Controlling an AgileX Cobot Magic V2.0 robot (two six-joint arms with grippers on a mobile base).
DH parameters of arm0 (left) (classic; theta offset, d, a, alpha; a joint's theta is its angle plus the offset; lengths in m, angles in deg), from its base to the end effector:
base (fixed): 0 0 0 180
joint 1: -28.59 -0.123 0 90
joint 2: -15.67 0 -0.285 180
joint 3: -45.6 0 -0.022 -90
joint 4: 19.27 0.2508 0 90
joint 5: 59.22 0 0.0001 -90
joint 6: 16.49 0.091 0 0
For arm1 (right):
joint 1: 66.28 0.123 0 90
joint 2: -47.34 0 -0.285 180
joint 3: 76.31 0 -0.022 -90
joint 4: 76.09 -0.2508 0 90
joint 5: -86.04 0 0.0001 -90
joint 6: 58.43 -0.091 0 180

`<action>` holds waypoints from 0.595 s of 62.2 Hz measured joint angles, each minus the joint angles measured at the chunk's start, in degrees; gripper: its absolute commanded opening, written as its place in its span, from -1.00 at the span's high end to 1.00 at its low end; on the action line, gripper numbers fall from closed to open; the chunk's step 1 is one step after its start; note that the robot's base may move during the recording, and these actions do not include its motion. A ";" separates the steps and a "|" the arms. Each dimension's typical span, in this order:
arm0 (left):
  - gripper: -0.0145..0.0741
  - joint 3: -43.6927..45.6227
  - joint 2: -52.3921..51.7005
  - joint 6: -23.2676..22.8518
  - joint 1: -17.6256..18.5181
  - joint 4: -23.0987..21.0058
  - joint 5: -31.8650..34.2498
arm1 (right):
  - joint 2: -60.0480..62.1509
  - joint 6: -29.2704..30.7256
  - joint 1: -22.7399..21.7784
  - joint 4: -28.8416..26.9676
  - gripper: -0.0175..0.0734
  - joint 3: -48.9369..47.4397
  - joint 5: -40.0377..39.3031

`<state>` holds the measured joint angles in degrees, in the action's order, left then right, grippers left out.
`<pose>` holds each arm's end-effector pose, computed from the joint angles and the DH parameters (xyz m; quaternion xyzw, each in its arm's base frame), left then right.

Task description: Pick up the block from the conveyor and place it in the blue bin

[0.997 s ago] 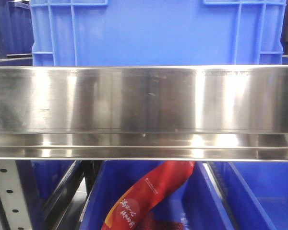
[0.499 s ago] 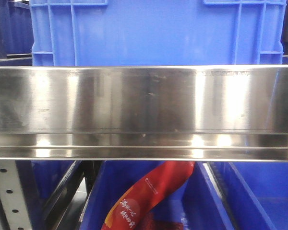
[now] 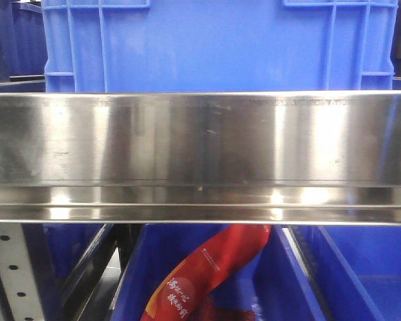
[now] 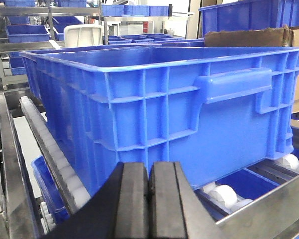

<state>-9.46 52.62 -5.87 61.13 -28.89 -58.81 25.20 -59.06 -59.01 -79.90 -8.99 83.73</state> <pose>0.0967 -0.0616 0.3049 0.2065 0.6866 -0.1890 0.6710 0.0769 0.0096 0.2592 -0.0161 0.6891 0.0730 0.7208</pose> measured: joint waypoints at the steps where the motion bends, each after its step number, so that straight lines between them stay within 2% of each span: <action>1: 0.92 0.00 0.00 0.00 0.00 0.00 0.00 | 0.48 0.00 -0.66 0.00 0.98 0.48 0.00; 7: 0.92 0.00 0.00 0.00 0.00 0.00 0.10 | 3.51 0.00 -4.92 0.00 0.98 3.48 0.11; 16: 0.92 0.00 0.00 0.00 0.00 0.00 0.03 | 8.50 0.00 -8.76 0.00 0.98 7.52 0.73; 24: 0.92 0.00 0.00 0.00 0.00 0.00 0.13 | 13.16 0.00 -9.28 0.94 0.98 9.76 1.64; 37: 0.92 0.00 0.00 0.00 0.00 0.00 0.25 | 14.04 0.00 -9.69 2.50 0.98 9.75 1.85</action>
<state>-9.46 52.62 -5.87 61.13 -28.89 -58.57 39.24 -59.06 -68.70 -77.40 0.76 85.58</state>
